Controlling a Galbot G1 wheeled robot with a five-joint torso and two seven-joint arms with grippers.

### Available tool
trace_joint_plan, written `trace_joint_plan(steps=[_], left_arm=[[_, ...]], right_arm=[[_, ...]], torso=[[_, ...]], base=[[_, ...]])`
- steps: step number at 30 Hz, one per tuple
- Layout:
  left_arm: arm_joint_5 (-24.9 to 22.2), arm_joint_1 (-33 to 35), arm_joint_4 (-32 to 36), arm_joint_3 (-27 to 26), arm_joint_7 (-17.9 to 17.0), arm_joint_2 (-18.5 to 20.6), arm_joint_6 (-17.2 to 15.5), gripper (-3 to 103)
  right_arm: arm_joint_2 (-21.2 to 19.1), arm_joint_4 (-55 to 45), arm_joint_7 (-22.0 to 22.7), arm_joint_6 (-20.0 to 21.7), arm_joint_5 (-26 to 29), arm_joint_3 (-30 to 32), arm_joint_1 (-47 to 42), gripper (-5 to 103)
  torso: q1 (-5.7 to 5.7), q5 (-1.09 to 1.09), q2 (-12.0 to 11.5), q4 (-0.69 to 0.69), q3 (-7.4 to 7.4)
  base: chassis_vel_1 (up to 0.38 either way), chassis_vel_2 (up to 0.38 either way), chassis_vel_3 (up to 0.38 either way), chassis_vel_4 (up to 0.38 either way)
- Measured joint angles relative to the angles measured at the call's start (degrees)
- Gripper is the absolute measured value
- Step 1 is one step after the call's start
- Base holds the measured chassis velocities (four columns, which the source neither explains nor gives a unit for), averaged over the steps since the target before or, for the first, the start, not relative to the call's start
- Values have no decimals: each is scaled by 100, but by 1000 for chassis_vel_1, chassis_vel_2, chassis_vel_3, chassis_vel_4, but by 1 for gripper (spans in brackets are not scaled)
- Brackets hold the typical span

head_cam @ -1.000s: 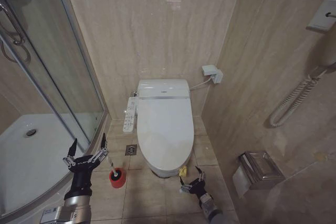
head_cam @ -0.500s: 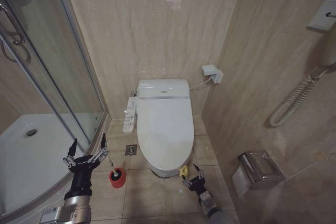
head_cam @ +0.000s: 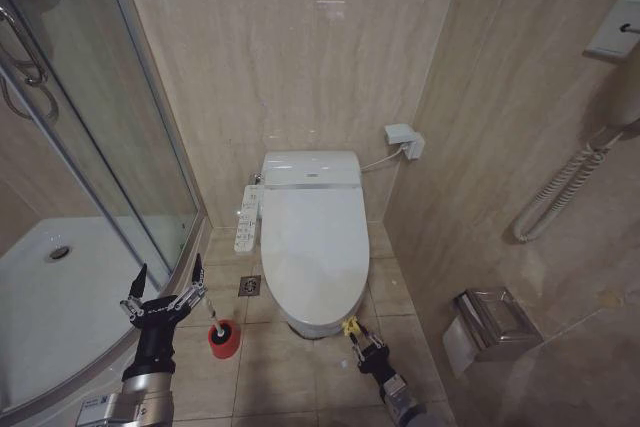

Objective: Open the toilet lid, clean the toilet bowl with a toilet brush, close the toilet lid, and flush.

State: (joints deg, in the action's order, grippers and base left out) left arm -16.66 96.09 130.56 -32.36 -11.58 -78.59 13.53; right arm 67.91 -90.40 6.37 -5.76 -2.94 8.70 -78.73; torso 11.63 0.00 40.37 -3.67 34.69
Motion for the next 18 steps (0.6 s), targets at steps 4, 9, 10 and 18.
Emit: trace_joint_plan(steps=[4, 9, 10, 18], left_arm=[[0, 0, 0, 0, 0, 0, 0, 100], [0, 0, 0, 0, 0, 0, 0, 100], [0, 0, 0, 0, 0, 0, 0, 100], [0, 0, 0, 0, 0, 0, 0, 100]], right_arm=[[35, 64, -1, -28, -27, 8, 12, 11], [83, 129, -1, -52, -38, -1, 61, 11], [96, 144, 0, -69, -39, 1, 71, 0], [256, 94, 157, -138, 58, 237, 163, 0]], torso=[[0, 0, 0, 0, 0], [0, 0, 0, 0, 0], [0, 0, 0, 0, 0], [0, 0, 0, 0, 0]], base=[[0, 0, 0, 0], [0, 0, 0, 0], [0, 0, 0, 0], [0, 0, 0, 0]])
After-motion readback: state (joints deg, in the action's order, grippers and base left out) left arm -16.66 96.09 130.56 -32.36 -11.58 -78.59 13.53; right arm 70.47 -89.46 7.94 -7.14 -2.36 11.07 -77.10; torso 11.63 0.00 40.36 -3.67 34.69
